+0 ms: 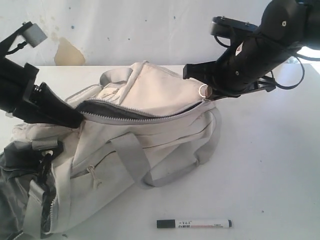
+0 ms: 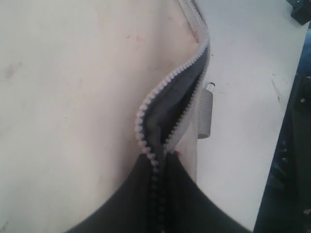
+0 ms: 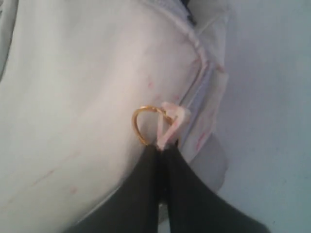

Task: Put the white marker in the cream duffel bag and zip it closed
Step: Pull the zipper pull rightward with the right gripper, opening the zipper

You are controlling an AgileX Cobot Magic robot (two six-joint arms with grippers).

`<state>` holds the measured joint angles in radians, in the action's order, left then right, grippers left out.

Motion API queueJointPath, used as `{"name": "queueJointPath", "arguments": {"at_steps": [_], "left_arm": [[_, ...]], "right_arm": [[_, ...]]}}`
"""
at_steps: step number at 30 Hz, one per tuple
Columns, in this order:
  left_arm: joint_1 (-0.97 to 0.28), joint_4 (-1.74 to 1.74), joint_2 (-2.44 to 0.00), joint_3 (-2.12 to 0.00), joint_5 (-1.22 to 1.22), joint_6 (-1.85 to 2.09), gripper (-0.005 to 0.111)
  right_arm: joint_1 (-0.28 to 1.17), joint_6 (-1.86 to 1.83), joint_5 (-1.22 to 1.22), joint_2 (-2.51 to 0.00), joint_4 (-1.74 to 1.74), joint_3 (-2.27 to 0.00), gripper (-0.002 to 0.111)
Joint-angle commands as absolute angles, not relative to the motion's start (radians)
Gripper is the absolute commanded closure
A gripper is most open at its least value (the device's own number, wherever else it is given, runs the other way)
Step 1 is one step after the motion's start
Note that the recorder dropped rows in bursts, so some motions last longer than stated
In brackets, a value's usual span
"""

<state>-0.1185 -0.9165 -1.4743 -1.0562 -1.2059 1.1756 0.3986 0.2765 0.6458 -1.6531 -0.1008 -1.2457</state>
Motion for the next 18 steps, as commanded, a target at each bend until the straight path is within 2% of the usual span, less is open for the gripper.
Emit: {"name": "queueJointPath", "arguments": {"at_steps": [1, 18], "left_arm": [[-0.11, -0.831, -1.454, -1.06, -1.219, 1.138, 0.107], [-0.11, -0.619, -1.454, -1.06, -1.186, 1.069, 0.107]], "right_arm": [[0.345, 0.266, 0.555, -1.677, -0.049, -1.242, 0.108], [0.266, 0.266, 0.349, -1.791, -0.008, -1.242, 0.108]]}}
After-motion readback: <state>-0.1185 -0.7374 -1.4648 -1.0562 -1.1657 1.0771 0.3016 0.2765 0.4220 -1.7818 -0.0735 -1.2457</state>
